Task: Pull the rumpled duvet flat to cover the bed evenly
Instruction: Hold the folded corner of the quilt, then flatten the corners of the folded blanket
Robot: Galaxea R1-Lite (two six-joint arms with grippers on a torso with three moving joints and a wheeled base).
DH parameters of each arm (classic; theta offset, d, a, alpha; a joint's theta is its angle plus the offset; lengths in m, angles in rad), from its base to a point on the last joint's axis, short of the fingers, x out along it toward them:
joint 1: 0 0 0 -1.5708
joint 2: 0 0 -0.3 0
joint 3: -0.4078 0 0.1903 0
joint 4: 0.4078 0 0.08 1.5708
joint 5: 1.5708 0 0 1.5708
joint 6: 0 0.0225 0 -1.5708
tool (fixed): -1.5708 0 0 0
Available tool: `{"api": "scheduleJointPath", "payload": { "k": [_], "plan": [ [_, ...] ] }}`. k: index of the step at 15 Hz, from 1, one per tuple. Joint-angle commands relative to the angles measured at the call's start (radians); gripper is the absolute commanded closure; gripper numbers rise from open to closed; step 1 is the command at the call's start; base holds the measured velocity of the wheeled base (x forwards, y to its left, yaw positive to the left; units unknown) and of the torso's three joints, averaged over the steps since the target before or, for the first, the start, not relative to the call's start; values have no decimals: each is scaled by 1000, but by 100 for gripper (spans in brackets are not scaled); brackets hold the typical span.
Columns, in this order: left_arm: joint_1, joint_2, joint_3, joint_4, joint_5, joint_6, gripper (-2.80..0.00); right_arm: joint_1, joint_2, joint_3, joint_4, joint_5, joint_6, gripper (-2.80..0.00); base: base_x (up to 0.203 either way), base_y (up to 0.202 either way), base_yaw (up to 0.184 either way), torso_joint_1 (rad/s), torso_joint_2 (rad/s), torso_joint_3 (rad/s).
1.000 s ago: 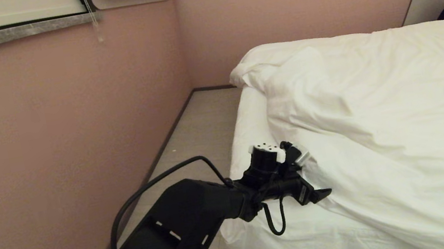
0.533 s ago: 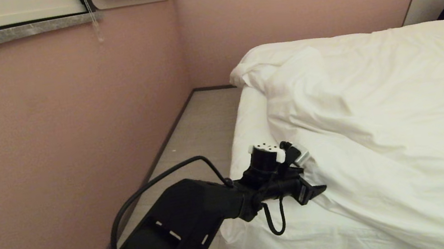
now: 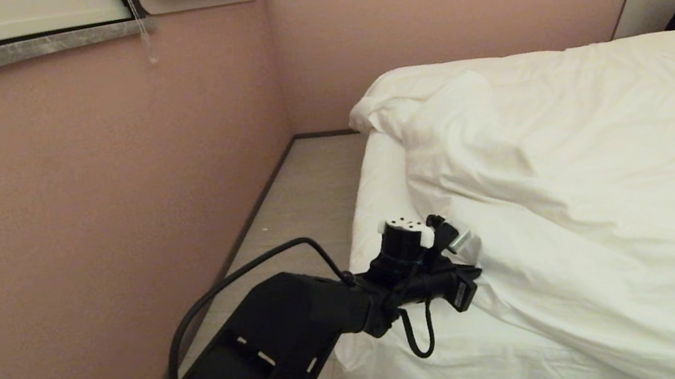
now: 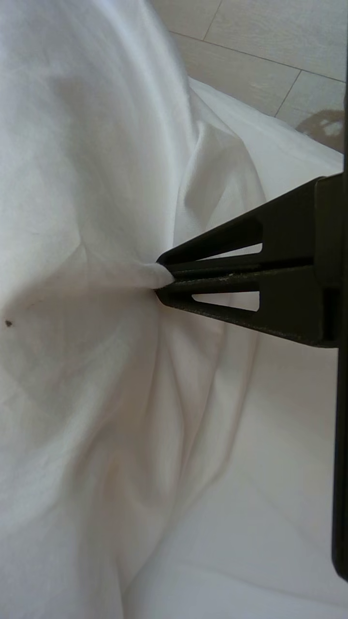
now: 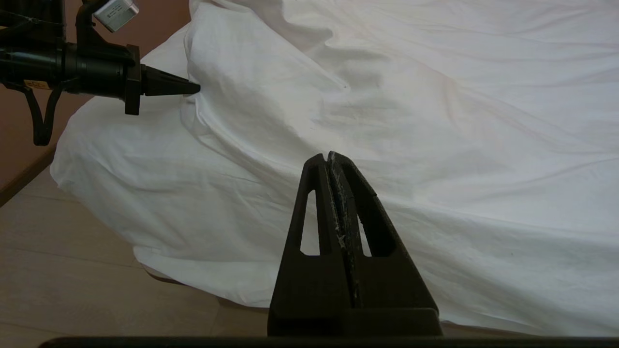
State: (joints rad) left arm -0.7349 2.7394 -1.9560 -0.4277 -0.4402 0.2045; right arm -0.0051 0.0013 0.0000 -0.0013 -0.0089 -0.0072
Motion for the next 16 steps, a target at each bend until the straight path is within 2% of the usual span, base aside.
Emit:
{"api": "scheduleJointPath", "payload": {
  "k": [1, 4, 6, 10, 13, 14, 16],
  "plan": [
    [0, -6, 0, -3, 0, 1, 0, 0, 0, 0, 0, 0, 0, 0, 0, 0, 0, 0, 0, 0],
    [7, -37, 22, -4, 54, -3, 0, 1, 0, 0, 0, 0, 0, 0, 0, 0, 0, 0, 0, 0],
    [23, -95, 76, -2, 62, -13, 0, -1, 0, 0, 0, 0, 0, 0, 0, 0, 0, 0, 0, 0],
    [63, -286, 272, 4, 63, -51, 0, 1, 0, 0, 0, 0, 0, 0, 0, 0, 0, 0, 0, 0],
    [119, -431, 455, 2, 62, -63, 0, 0, 0, 0, 0, 0, 0, 0, 0, 0, 0, 0, 0, 0],
    [144, -454, 484, -1, 56, -67, 0, -1, 0, 0, 0, 0, 0, 0, 0, 0, 0, 0, 0, 0],
    [150, -423, 437, -6, 54, -104, 0, 1, 0, 0, 0, 0, 0, 0, 0, 0, 0, 0, 0, 0]
  ]
}}
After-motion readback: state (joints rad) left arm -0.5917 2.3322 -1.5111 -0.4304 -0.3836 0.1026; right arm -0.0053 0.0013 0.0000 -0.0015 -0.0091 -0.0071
